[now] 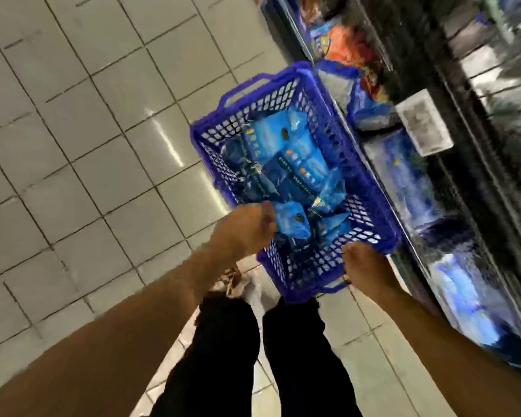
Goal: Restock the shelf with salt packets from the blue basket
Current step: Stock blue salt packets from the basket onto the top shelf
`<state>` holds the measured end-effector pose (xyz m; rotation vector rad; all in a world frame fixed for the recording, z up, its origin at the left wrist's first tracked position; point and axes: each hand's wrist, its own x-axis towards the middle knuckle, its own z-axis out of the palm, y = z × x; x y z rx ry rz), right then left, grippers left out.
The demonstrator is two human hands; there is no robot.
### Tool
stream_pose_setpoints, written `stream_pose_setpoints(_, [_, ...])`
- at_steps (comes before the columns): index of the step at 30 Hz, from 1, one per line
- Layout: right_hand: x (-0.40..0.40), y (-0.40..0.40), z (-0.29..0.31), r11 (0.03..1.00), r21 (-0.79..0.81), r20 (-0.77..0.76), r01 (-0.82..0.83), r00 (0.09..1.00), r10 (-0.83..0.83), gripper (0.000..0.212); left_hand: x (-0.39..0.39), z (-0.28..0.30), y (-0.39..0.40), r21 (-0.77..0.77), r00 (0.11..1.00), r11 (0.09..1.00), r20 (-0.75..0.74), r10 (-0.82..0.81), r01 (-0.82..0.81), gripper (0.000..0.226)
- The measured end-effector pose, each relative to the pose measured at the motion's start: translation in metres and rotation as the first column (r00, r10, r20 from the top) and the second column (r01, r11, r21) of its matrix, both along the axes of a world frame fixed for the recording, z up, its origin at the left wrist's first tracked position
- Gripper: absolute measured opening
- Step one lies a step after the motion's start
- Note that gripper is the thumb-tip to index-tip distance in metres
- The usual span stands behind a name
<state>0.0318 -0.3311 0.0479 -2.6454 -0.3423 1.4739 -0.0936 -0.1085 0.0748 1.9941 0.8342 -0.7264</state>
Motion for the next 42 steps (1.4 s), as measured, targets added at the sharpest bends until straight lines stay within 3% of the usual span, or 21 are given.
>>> stream_pose_setpoints(2, [0.017,0.006,-0.055,0.999,-0.004,0.05,-0.049,0.998,0.049,0.032,0.031,-0.051,-0.004,0.122,0.975,0.967,0.002,-0.223,0.222,0.034])
stream_pose_setpoints(4, [0.029,0.01,-0.099,0.974,-0.006,0.101,-0.227,0.969,0.226,0.044,0.054,-0.097,-0.008,0.21,0.923,0.901,-0.021,-0.384,0.38,0.051])
stream_pose_setpoints(5, [0.035,0.011,-0.118,0.93,-0.03,0.147,-0.366,0.919,0.366,0.046,0.064,-0.119,-0.009,0.225,0.882,0.855,-0.052,-0.468,0.467,0.061])
stream_pose_setpoints(7, [0.044,0.014,-0.149,0.752,-0.134,0.279,-0.646,0.703,0.654,0.047,0.076,-0.159,-0.012,0.192,0.786,0.764,-0.099,-0.61,0.616,0.07])
stream_pose_setpoints(9, [0.054,0.012,-0.172,0.636,-0.2,0.319,-0.746,0.564,0.762,0.047,0.08,-0.185,-0.016,0.173,0.726,0.707,-0.088,-0.682,0.686,0.065])
stream_pose_setpoints(11, [0.058,0.009,-0.19,0.666,-0.183,0.272,-0.723,0.614,0.741,0.042,0.08,-0.201,-0.02,0.22,0.73,0.704,-0.063,-0.681,0.676,0.057])
stream_pose_setpoints(13, [0.057,0.006,-0.199,0.666,-0.155,0.225,-0.73,0.63,0.743,0.025,0.076,-0.21,-0.021,0.221,0.772,0.744,-0.088,-0.629,0.631,0.054])
stream_pose_setpoints(15, [0.06,0.0,-0.199,0.629,-0.12,0.264,-0.768,0.586,0.766,0.019,0.07,-0.213,-0.018,0.099,0.849,0.843,-0.067,-0.524,0.528,0.051])
stream_pose_setpoints(18, [0.067,0.0,-0.176,0.6,-0.025,0.258,-0.8,0.575,0.777,0.018,0.058,-0.207,-0.001,-0.058,0.922,0.92,0.009,-0.387,0.387,0.042])
stream_pose_setpoints(21, [0.069,0.005,-0.138,0.656,0.049,0.204,-0.753,0.65,0.732,0.015,0.045,-0.185,0.019,-0.149,0.986,0.979,0.117,-0.12,0.136,0.029])
stream_pose_setpoints(24, [0.07,0.01,-0.091,0.705,0.103,0.154,-0.702,0.711,0.686,0.013,0.035,-0.147,0.031,-0.401,0.914,0.881,0.2,0.353,-0.252,0.028])
stream_pose_setpoints(26, [0.073,0.014,-0.054,0.719,0.138,0.079,-0.681,0.731,0.678,0.01,0.032,-0.115,0.034,-0.46,0.816,0.804,0.246,0.523,-0.377,0.034])
stream_pose_setpoints(28, [0.08,0.024,-0.011,0.751,0.17,-0.002,-0.639,0.761,0.648,0.005,0.035,-0.081,0.034,-0.453,0.746,0.782,0.312,0.589,-0.428,0.032])
stream_pose_setpoints(32, [0.088,0.06,0.09,0.686,0.245,-0.081,-0.685,0.69,0.719,0.033,0.044,0.006,0.036,-0.427,0.646,0.76,0.408,0.645,-0.489,0.016])
stream_pose_setpoints(36, [0.085,0.108,0.182,0.616,0.382,-0.039,-0.689,0.654,0.756,0.04,0.054,0.087,0.042,-0.406,0.67,0.785,0.415,0.615,-0.469,0.013])
stream_pose_setpoints(42, [0.068,0.14,0.286,0.708,0.502,-0.148,-0.496,0.757,0.636,0.042,0.044,0.208,0.071,-0.421,0.702,0.785,0.372,0.607,-0.455,0.007])
